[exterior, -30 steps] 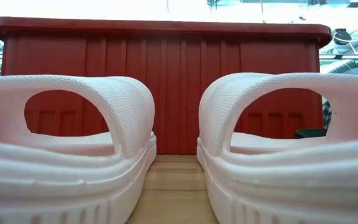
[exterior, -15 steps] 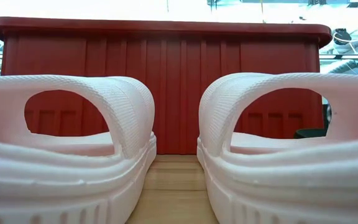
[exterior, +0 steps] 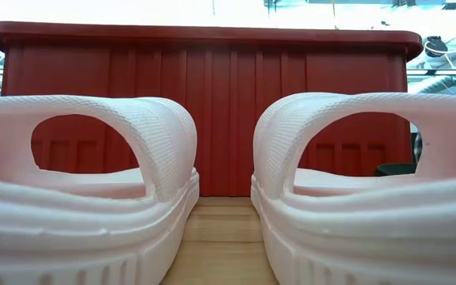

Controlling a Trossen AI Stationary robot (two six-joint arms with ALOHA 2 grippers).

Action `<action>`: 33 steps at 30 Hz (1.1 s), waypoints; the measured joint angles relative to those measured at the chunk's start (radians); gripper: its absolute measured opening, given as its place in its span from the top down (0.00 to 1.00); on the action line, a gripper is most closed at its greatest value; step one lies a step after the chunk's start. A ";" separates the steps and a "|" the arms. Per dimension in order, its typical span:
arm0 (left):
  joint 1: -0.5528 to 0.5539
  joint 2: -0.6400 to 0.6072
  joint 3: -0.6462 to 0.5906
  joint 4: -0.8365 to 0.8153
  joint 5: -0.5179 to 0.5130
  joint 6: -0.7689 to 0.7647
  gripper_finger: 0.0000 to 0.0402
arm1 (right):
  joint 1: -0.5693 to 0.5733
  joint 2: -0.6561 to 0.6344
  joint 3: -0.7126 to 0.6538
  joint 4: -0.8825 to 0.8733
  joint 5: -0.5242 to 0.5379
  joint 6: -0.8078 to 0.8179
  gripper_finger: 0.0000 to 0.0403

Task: Pick and place slides into bin
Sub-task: Put the white slipper into the red bin

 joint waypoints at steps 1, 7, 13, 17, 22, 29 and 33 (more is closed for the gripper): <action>0.000 0.000 -0.028 0.036 0.000 -0.006 0.59 | 0.000 0.000 0.000 0.000 0.000 0.000 0.62; -0.006 0.001 -0.148 0.248 0.001 -0.033 0.59 | 0.000 0.000 0.000 0.000 0.000 0.000 0.62; -0.015 0.081 -0.163 0.332 -0.003 -0.049 0.59 | 0.000 0.000 0.000 0.000 0.000 0.000 0.62; -0.008 0.164 -0.134 0.326 0.001 -0.010 0.59 | 0.000 0.000 0.001 -0.001 0.000 0.000 0.62; 0.002 0.196 -0.087 0.233 0.064 -0.044 0.59 | 0.000 0.000 0.001 -0.004 0.000 0.000 0.62; -0.012 0.193 0.059 0.015 0.001 -0.138 0.59 | 0.000 0.000 0.001 -0.003 0.000 0.000 0.62; -0.028 0.193 0.113 -0.006 -0.005 -0.168 0.59 | 0.000 0.000 0.001 -0.003 0.000 0.000 0.62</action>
